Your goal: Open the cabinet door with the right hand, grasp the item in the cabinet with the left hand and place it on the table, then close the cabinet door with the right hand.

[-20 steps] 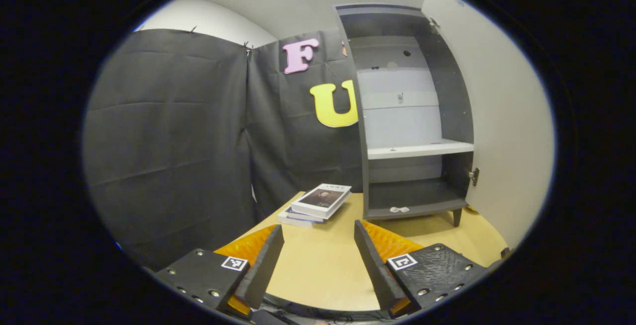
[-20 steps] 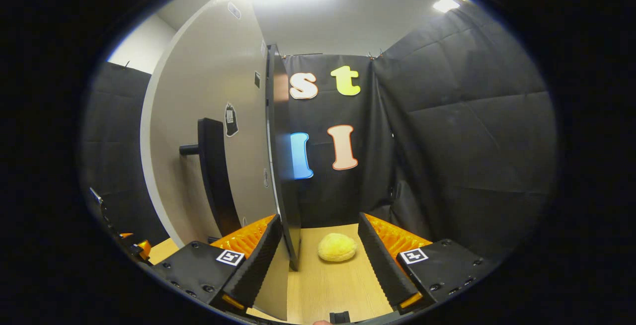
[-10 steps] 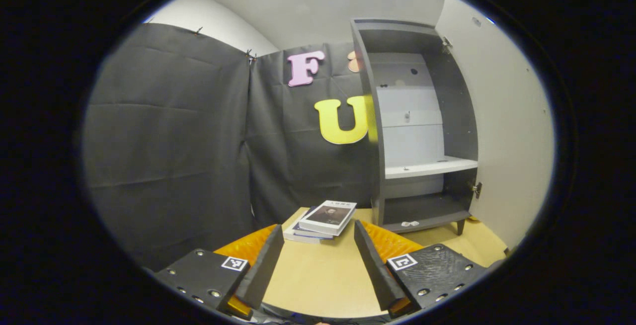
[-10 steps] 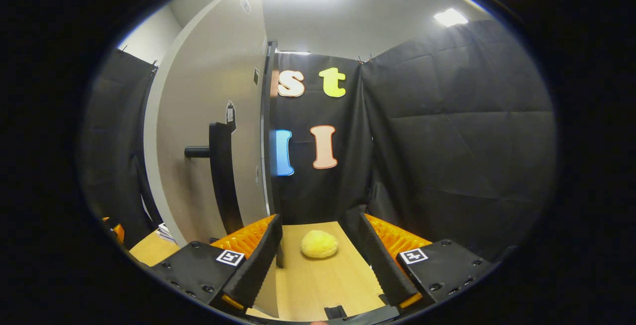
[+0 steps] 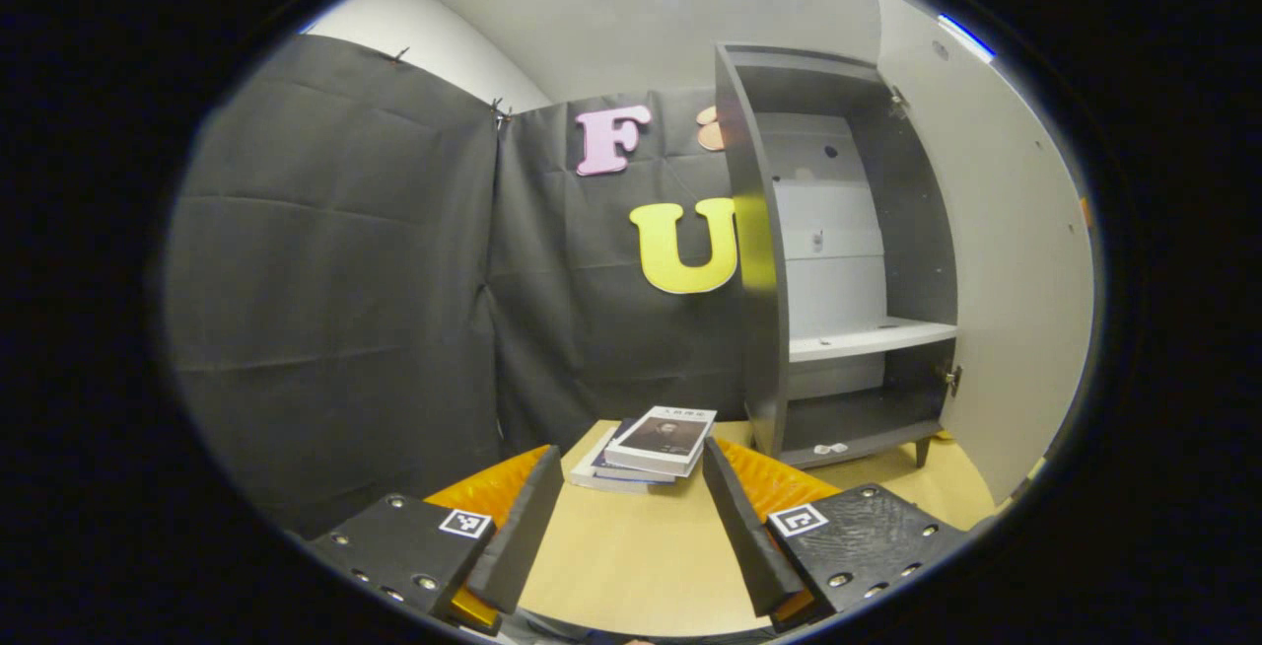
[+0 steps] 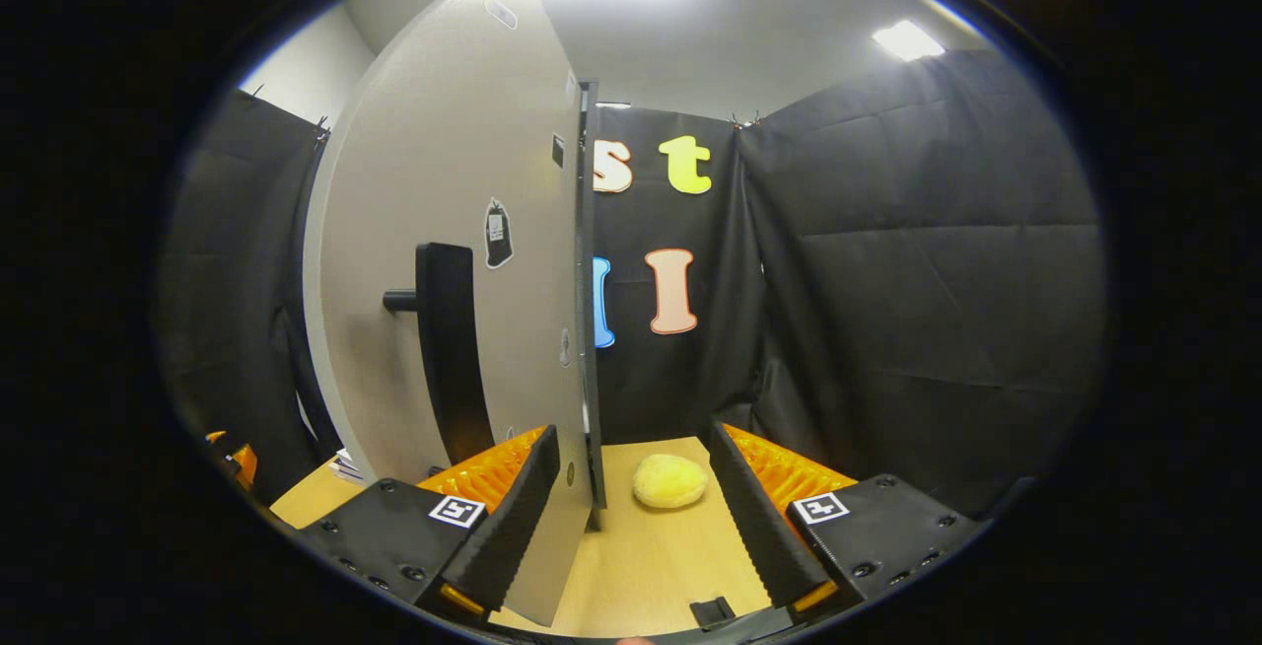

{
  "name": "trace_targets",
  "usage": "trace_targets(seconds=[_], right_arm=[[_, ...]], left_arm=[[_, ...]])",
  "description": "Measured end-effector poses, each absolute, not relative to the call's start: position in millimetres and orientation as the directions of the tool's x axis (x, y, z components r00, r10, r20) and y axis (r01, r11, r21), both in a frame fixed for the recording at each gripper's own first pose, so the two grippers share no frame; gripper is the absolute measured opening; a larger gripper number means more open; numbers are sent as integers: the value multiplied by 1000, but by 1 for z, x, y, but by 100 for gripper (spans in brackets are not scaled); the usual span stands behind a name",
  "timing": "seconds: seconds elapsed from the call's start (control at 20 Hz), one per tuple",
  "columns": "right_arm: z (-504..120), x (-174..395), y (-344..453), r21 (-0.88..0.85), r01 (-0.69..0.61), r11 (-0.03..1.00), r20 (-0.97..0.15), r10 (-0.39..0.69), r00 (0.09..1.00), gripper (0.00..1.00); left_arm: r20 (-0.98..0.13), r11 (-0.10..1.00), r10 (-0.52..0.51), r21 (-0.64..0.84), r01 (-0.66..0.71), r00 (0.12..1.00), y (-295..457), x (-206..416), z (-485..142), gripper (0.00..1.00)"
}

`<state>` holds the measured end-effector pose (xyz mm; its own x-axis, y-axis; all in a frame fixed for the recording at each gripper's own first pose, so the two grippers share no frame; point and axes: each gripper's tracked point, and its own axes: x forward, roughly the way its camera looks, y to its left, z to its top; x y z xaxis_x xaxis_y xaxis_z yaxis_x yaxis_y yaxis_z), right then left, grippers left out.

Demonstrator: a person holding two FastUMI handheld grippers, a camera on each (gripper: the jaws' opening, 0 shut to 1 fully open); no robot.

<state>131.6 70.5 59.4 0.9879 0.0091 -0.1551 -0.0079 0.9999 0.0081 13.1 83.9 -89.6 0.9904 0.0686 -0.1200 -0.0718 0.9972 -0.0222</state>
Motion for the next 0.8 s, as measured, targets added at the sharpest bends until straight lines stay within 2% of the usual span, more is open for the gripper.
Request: trace_targets(seconds=[0.05, 0.45, 0.8], right_arm=[[60, 129, 79, 7, -13, 1000, -155, 14, 988, 98], [57, 143, 143, 0, -78, 997, -141, 77, 987, 98], [53, 161, 203, 18, -173, 985, -123, 174, 977, 98]], left_arm=[[-120, 997, 72, -28, -76, 990, 85, 12, -91, 87], [-123, 993, 117, -16, -120, 985, 106, 6, -94, 87], [-102, 988, 153, -12, -155, 983, 115, 7, -91, 87]])
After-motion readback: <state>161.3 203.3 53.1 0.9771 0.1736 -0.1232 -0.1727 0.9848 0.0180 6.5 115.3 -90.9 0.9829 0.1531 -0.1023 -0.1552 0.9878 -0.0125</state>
